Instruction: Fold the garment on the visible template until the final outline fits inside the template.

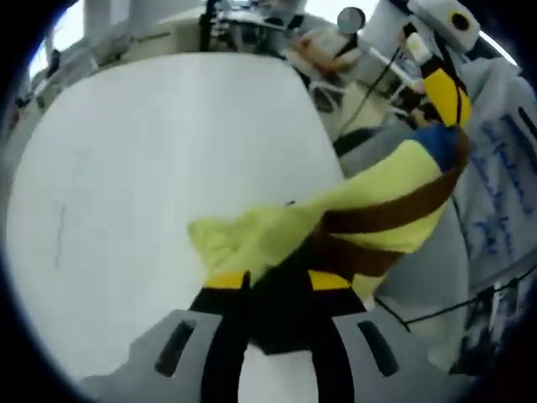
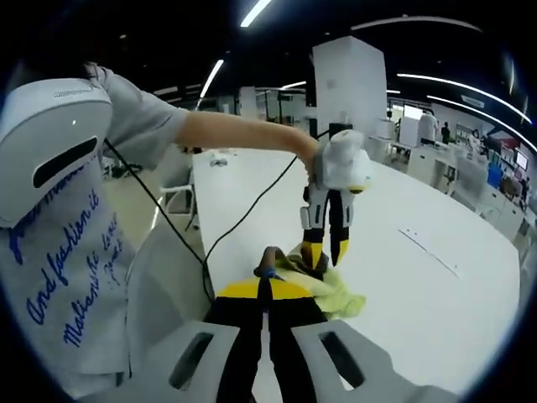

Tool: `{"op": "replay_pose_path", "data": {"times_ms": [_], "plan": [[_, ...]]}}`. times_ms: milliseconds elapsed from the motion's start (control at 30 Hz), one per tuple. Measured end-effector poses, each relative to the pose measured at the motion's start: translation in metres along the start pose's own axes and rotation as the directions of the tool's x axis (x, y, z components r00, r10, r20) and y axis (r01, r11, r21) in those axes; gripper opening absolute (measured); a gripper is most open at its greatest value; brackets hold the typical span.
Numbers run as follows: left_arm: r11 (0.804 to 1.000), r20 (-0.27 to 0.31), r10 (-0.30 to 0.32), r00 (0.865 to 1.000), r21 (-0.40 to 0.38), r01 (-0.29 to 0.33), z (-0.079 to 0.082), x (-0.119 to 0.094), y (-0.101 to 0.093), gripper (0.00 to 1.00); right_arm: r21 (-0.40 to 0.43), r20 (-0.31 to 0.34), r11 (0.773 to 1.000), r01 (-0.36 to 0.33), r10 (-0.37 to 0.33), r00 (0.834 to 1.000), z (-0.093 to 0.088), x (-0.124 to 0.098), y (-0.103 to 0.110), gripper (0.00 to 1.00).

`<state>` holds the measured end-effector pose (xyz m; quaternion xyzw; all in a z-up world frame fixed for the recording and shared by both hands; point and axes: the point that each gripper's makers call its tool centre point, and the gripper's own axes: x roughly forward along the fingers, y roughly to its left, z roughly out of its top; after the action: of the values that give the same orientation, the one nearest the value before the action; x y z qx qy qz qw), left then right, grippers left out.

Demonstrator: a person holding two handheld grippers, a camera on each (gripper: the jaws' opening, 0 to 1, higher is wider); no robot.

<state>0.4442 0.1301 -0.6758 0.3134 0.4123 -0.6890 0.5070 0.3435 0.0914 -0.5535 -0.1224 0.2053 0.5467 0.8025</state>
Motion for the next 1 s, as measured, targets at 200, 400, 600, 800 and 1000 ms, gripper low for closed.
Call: {"op": "replay_pose_path", "data": {"times_ms": [200,400,600,800,1000], "plan": [[0.999,-0.048,-0.037,0.998,0.006,0.038,-0.002,0.005,0.005,0.20,0.007,0.000,1.000,0.002,-0.002,1.000,-0.001,-0.001,-0.001,0.01],[0.997,-0.096,-0.077,0.992,0.014,0.078,-0.003,0.012,-0.004,0.12,0.009,0.000,1.000,-0.002,0.002,1.000,-0.001,0.000,-0.002,0.01],[0.996,-0.110,-0.088,0.990,0.007,0.089,-0.007,0.011,0.001,0.06,0.015,0.004,1.000,0.006,-0.006,1.000,-0.001,-0.002,-0.005,0.01],[0.996,-0.128,-0.087,0.988,0.004,0.088,-0.014,0.011,0.000,0.00,0.018,-0.003,1.000,0.007,-0.007,1.000,-0.002,-0.002,-0.006,0.01],[0.998,-0.130,-0.067,0.989,-0.003,0.067,-0.019,0.007,0.004,0.00,0.023,-0.006,1.000,0.014,-0.014,1.000,-0.004,-0.002,-0.009,0.01]]}}
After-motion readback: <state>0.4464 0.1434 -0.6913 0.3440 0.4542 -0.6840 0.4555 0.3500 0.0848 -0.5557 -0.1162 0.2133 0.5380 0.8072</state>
